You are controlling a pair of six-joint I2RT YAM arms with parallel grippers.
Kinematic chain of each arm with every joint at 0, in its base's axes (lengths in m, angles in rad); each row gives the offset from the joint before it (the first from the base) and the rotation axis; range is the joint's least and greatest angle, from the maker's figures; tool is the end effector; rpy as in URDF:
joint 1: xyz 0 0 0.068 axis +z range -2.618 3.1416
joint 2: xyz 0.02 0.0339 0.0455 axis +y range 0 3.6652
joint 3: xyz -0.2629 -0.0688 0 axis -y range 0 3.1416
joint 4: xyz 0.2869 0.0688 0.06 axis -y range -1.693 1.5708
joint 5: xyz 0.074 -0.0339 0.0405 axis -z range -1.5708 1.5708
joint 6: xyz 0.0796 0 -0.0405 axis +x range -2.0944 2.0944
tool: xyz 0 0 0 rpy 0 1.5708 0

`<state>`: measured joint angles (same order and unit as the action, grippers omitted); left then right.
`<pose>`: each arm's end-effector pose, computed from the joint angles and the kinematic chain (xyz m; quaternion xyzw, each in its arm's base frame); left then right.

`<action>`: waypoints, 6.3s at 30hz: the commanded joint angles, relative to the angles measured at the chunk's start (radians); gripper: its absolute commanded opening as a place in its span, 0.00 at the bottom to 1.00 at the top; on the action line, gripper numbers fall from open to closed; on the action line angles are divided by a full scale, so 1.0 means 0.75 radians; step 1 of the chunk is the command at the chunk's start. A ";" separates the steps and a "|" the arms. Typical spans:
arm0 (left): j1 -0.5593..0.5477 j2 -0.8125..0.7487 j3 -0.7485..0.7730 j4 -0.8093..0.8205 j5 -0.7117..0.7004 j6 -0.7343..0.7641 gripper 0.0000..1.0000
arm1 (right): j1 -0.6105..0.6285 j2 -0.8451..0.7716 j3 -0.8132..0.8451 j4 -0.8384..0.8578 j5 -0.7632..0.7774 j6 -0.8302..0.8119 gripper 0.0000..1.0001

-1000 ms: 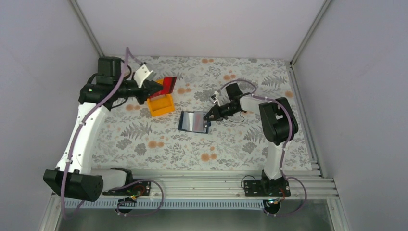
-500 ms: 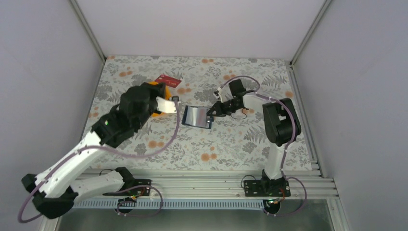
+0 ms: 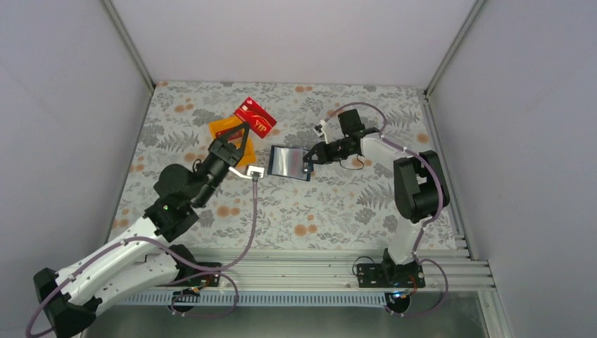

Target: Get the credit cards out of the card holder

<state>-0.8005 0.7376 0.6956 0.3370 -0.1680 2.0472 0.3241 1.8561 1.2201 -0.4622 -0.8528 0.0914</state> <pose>0.1909 -0.1777 0.3825 0.5771 0.1536 0.5079 0.6208 0.3771 0.1899 0.1311 -0.1989 0.8679 0.4374 0.1256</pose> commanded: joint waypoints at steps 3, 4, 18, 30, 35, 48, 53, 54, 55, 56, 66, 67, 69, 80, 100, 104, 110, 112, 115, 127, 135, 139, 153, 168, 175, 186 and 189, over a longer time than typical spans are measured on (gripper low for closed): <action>0.074 0.516 0.582 -0.516 -0.685 -0.465 0.02 | -0.006 -0.051 0.030 -0.003 -0.044 -0.024 0.04; 0.143 0.629 0.729 -0.829 -0.725 -0.827 0.02 | -0.005 -0.043 0.031 -0.008 -0.042 -0.027 0.04; 0.502 1.297 1.040 -1.444 -0.598 -1.602 0.02 | -0.018 -0.013 0.037 -0.014 -0.109 -0.042 0.04; 0.530 1.332 0.795 -1.126 -0.461 -1.480 0.02 | -0.041 0.016 0.048 -0.024 -0.161 -0.054 0.04; 0.567 1.397 0.848 -1.049 -0.440 -1.431 0.02 | -0.048 0.023 0.050 -0.032 -0.171 -0.061 0.04; 0.620 1.517 0.855 -0.970 -0.430 -1.422 0.02 | -0.071 0.019 0.062 -0.038 -0.217 -0.070 0.04; 0.623 1.532 0.784 -0.837 -0.484 -1.313 0.02 | -0.070 0.018 0.065 -0.049 -0.222 -0.074 0.04; 0.625 1.531 0.761 -0.808 -0.485 -1.296 0.03 | -0.070 0.017 0.065 -0.051 -0.229 -0.076 0.04; 0.626 1.527 0.741 -0.789 -0.484 -1.285 0.02 | -0.071 0.015 0.065 -0.053 -0.231 -0.078 0.04; 0.626 1.528 0.730 -0.778 -0.484 -1.281 0.02 | -0.071 0.014 0.066 -0.053 -0.231 -0.079 0.04; 0.636 1.569 0.748 -0.757 -0.494 -1.297 0.45 | -0.070 0.004 0.063 -0.064 -0.264 -0.093 0.04; 0.636 1.566 0.767 -0.785 -0.485 -1.314 0.51 | -0.069 0.004 0.064 -0.065 -0.263 -0.093 0.04; 0.637 1.550 0.795 -0.835 -0.472 -1.335 0.59 | -0.070 0.002 0.071 -0.070 -0.256 -0.094 0.04; 0.642 1.392 1.058 -1.365 -0.257 -1.499 1.00 | -0.070 -0.045 0.119 -0.108 -0.194 -0.057 0.04; 0.637 0.864 1.097 -1.489 1.400 -2.384 1.00 | 0.219 -0.464 0.284 -0.046 -0.015 0.186 0.04; 0.637 0.815 1.024 -1.494 1.305 -2.324 1.00 | 0.275 -0.502 0.339 -0.032 -0.048 0.143 0.04; 0.642 0.800 0.991 -1.564 1.384 -2.216 1.00 | 0.279 -0.522 0.385 -0.065 -0.168 -0.008 0.04; 0.646 0.806 1.002 -1.628 1.475 -2.145 0.99 | 0.278 -0.513 0.407 -0.104 -0.205 -0.086 0.04; 0.665 0.825 1.031 -1.709 1.565 -2.053 0.98 | 0.278 -0.498 0.442 -0.184 -0.260 -0.232 0.04; 0.777 0.860 1.077 -1.844 1.671 -1.916 1.00 | 0.256 -0.538 0.460 -0.294 -0.417 -0.483 0.04; 0.791 0.873 1.086 -1.883 1.587 -1.836 1.00 | 0.204 -0.584 0.462 -0.362 -0.459 -0.578 0.04; 0.796 0.881 1.158 -1.929 1.702 -1.796 1.00 | 0.197 -0.604 0.449 -0.319 -0.439 -0.513 0.04; 0.724 0.908 1.115 -1.739 1.852 -2.003 0.02 | 0.248 -0.623 0.329 0.088 -0.265 -0.151 0.15; 0.700 0.921 1.132 -1.732 1.810 -2.008 0.03 | 0.399 -0.541 0.257 0.334 0.079 0.059 0.11; 0.700 0.919 1.130 -1.696 1.663 -2.052 0.82 | 0.403 -0.487 0.307 0.270 0.217 0.205 0.04; 0.597 0.969 1.112 -1.607 1.373 -2.126 0.94 | 0.507 -0.404 0.453 0.115 0.427 0.238 0.04; 0.630 0.943 1.090 -1.603 1.350 -2.115 0.69 | 0.504 -0.435 0.435 0.117 0.387 0.197 0.04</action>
<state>-0.3336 1.4502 1.5318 -0.8951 0.9005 0.4549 0.6659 1.5642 1.5101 -0.4061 -0.5121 0.2676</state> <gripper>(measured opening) 0.815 0.118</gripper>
